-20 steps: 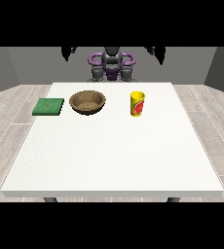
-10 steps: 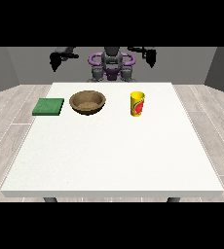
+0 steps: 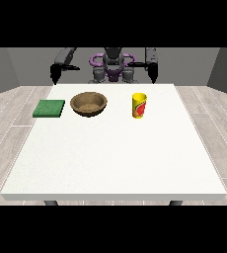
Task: Pick the cup and pour the ball into the bowl, then pick the bowl and place it on the pad
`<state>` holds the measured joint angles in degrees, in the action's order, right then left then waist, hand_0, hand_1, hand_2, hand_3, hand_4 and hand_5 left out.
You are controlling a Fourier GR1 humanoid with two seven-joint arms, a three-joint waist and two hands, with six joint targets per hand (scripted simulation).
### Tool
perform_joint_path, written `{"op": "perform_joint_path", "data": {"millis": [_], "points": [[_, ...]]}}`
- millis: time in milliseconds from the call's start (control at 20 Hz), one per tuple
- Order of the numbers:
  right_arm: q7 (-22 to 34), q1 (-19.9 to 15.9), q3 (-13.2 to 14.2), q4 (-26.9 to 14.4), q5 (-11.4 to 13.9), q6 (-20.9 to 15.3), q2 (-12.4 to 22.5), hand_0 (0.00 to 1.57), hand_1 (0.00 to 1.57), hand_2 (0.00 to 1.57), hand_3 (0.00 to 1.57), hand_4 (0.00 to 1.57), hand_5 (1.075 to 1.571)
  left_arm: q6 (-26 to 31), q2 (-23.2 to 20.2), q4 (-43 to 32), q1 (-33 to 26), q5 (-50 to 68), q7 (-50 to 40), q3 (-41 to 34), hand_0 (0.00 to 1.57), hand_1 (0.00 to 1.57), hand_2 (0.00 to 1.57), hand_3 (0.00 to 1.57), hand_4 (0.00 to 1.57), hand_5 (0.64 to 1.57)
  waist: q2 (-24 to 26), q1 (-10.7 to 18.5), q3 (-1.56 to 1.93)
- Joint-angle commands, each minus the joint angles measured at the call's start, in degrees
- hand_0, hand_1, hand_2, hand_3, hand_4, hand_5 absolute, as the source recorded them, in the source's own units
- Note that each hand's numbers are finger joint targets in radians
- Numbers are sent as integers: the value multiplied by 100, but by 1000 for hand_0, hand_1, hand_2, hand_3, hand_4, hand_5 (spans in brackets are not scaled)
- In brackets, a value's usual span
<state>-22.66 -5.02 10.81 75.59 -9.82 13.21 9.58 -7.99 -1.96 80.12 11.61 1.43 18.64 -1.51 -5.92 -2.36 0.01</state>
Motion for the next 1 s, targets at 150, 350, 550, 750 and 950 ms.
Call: {"op": "perform_joint_path", "data": {"millis": [150, 350, 550, 750, 950], "points": [[-852, -679, 343, -766, -101, 330, 320, 0, 0, 0, 0, 0, 1552, 61, -240, -1039, 933, 156, 893, -600, 0, 0, 0, 0, 0, 1448, -977, -156, -1], [-1494, -757, 239, -1293, 87, 416, 192, 0, 0, 0, 0, 0, 1548, -42, -479, -1491, 1484, 159, 867, -853, 0, 0, 0, 0, 0, 1449, -1118, -224, 0], [-1441, -1048, 223, -1352, 64, 452, 260, 0, 0, 0, 0, 0, 1550, 55, -545, -2308, 1707, 280, 1507, -1100, 0, 0, 0, 0, 0, 1416, -1272, -313, -2], [-1759, -1276, 249, -1401, 44, 635, 369, 0, 0, 0, 0, 0, 1547, 61, -640, -2720, 1979, 374, 2238, -1360, 0, 0, 0, 0, 0, 1410, -1890, -422, -3], [-1687, -1619, 444, -1886, -40, 633, 538, 0, 0, 0, 0, 0, 1548, 159, -797, -3129, 2274, 311, 2155, -1300, 0, 0, 0, 0, 0, 1393, -1829, -324, -1]]}}
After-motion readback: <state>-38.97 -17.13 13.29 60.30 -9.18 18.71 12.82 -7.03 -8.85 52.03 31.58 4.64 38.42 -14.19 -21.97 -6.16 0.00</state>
